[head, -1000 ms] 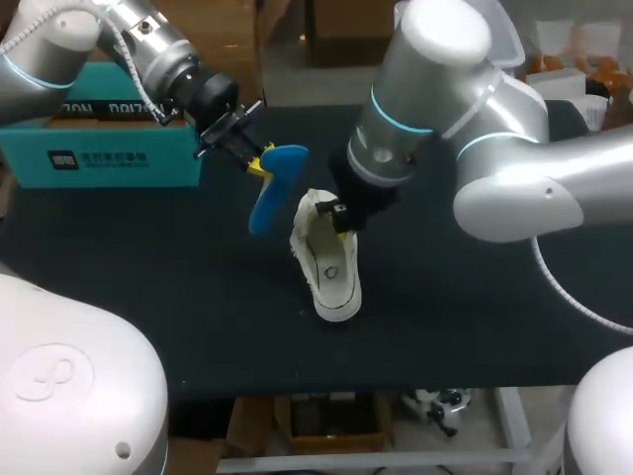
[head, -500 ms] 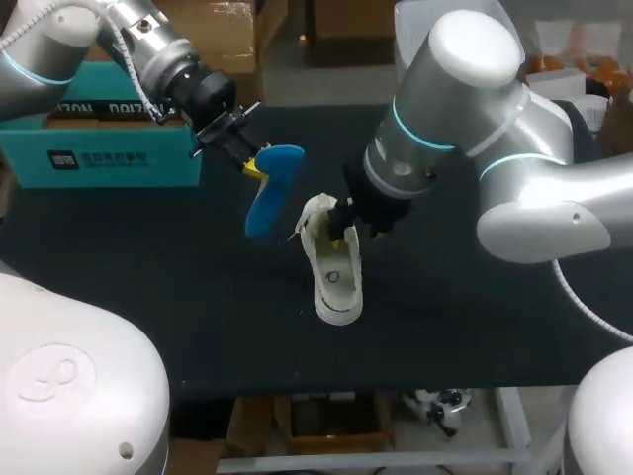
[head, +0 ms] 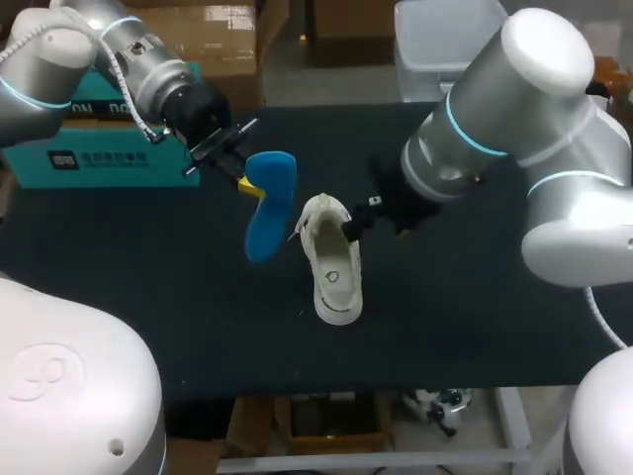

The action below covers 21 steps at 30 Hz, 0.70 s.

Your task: Open the shoe tongue, take the insole out of the shoe, put the insole back into the shoe, and pack the shoe into the shoebox

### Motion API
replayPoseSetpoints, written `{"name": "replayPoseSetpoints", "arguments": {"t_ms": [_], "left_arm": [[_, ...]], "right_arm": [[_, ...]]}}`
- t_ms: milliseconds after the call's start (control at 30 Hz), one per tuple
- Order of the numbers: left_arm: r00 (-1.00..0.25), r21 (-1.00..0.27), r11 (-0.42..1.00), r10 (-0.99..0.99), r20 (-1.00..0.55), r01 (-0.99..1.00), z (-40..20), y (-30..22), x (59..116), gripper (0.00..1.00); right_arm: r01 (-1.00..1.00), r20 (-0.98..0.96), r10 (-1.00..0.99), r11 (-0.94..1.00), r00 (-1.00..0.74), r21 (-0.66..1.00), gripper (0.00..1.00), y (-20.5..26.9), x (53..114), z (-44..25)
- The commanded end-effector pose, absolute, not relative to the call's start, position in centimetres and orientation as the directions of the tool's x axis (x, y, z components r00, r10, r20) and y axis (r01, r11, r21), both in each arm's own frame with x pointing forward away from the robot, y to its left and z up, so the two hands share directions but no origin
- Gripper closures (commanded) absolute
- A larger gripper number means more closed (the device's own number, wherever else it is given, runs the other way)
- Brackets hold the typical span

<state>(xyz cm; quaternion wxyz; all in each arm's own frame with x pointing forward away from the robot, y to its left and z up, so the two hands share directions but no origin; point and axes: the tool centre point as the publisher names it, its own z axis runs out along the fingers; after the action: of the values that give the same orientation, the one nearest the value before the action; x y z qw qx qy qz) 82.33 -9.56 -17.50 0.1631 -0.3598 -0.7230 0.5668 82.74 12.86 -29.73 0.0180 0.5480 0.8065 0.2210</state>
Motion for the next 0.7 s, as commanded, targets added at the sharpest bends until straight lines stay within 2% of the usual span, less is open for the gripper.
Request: {"name": "replayPoseSetpoints", "arguments": {"t_ms": [33,667,700], "left_arm": [[-0.629,-0.963,0.005,0.758,-0.172,0.269,-18.02,-10.43,83.45,1.0],[-0.612,-0.968,-0.002,0.774,-0.161,0.253,-17.94,-10.85,83.6,1.0],[-0.626,-0.966,0.0,0.762,-0.167,0.257,-17.78,-10.85,83.26,1.0]], "right_arm": [[0.852,0.226,0.886,0.276,-0.405,0.446,0.0,12.19,82.25,-29.97],[0.868,0.225,0.9,0.253,-0.373,0.428,0.0,11.91,82.55,-29.81],[0.874,0.276,0.886,0.236,-0.374,0.424,0.0,11.9,82.59,-29.63]]}}
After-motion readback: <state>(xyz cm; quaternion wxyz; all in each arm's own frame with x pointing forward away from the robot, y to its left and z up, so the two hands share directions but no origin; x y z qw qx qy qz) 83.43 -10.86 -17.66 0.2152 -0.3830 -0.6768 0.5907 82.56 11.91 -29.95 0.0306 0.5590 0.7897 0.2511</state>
